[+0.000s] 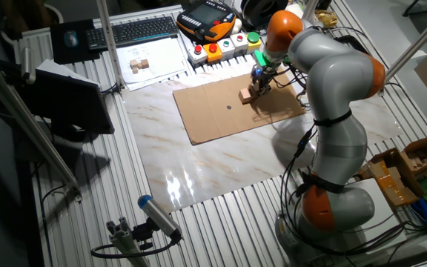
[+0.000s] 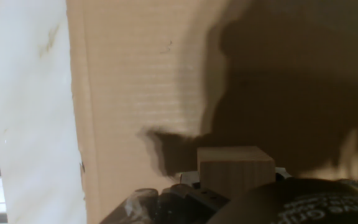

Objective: Use the gripper to push the small block from left to right

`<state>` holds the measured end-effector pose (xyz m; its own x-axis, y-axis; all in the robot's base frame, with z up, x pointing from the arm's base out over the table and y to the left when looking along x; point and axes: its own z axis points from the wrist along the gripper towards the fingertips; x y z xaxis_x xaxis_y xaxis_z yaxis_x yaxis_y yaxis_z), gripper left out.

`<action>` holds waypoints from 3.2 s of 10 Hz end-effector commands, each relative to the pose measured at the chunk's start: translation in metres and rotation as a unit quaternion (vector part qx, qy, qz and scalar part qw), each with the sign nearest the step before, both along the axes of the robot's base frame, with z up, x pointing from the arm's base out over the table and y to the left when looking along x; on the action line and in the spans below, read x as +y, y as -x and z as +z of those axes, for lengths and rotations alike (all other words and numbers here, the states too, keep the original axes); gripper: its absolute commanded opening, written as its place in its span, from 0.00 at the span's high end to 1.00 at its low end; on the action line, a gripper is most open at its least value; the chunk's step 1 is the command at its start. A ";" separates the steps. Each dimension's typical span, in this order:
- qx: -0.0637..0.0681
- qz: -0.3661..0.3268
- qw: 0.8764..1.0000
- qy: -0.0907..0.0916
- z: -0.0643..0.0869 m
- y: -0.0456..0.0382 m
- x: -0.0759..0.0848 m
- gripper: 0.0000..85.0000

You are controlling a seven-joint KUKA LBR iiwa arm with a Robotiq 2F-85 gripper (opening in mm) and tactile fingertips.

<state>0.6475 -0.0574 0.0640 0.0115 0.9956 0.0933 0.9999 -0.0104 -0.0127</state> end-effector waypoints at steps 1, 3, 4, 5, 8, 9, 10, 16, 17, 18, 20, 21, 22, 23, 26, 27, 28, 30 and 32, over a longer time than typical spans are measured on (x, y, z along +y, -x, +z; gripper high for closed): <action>0.000 -0.001 1.000 0.000 0.001 0.0003 0.003 0.99; 0.000 -0.003 1.000 -0.001 -0.002 0.0017 0.010 0.99; -0.002 -0.003 1.000 -0.002 -0.003 0.0016 0.013 0.99; -0.002 -0.003 1.000 -0.002 -0.002 0.0012 0.016 0.99; -0.002 -0.002 1.000 0.002 -0.002 0.0001 0.027 0.99; -0.002 -0.002 1.000 0.006 -0.001 -0.0005 0.032 0.99; -0.002 -0.002 1.000 0.008 0.000 -0.0009 0.036 0.99; -0.002 -0.015 1.000 0.009 0.000 -0.0024 0.056 0.99; -0.001 -0.015 1.000 0.009 0.001 -0.0030 0.058 0.99; -0.001 -0.015 1.000 0.010 0.002 -0.0037 0.059 0.99; 0.000 -0.012 1.000 0.009 0.002 -0.0052 0.063 0.99; -0.001 -0.009 1.000 0.009 0.002 -0.0052 0.064 0.99; -0.002 -0.006 1.000 0.008 0.002 -0.0052 0.064 0.99; -0.003 0.000 1.000 0.010 0.002 -0.0052 0.064 0.99; -0.010 0.009 1.000 0.016 0.002 -0.0052 0.064 0.99; -0.014 0.012 1.000 0.021 0.002 -0.0052 0.064 0.99; -0.016 0.023 0.999 0.027 0.002 -0.0052 0.064 0.99; -0.022 0.041 0.998 0.039 0.002 -0.0052 0.064 0.99; -0.021 0.045 0.998 0.040 0.002 -0.0052 0.064 0.99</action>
<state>0.6526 0.0063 0.0660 -0.0790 0.9968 0.0120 0.9966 0.0786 0.0249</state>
